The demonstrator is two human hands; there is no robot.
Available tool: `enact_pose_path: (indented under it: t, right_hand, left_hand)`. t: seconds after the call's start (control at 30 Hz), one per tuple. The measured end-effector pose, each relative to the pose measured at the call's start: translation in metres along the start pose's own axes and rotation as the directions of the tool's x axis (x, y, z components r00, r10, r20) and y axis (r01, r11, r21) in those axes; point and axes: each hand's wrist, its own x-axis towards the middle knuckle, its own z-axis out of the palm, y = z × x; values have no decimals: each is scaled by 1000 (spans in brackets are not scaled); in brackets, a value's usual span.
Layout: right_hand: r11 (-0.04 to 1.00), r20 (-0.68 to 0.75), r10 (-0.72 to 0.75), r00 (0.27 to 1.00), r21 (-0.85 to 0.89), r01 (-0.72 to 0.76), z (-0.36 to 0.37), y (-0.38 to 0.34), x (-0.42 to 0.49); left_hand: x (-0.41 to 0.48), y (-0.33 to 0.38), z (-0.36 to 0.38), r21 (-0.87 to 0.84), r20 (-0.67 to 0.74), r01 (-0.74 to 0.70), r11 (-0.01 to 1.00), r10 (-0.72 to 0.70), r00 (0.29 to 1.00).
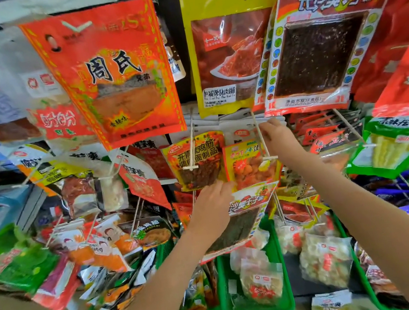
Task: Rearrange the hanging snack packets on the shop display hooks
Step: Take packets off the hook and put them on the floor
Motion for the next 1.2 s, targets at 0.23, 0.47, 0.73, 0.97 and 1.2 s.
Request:
enact_pose_path:
  t: [0.23, 0.47, 0.73, 0.97, 1.2]
  right_hand:
    - [998, -102, -63, 993, -12, 62, -7, -5, -35]
    - [969, -52, 147, 988, 208, -133, -28, -34, -89]
    - [966, 78, 140, 987, 210, -153, -14, -40, -167]
    - [965, 313, 191, 930, 115, -237, 24, 8, -249]
    - [957, 157, 284, 946, -110, -269, 77, 87, -359]
  left_hand:
    - [-14, -7, -2, 44, -40, -14, 999, 16, 999]
    - [-25, 7, 11, 132, 3, -118, 984, 119, 993]
    - [-45, 38, 31, -40, -199, -130, 991, 119, 973]
    - [-68, 83, 96, -161, -56, -234, 959, 228, 972]
    - [-102, 145, 184, -285, 419, -232, 930, 338, 843]
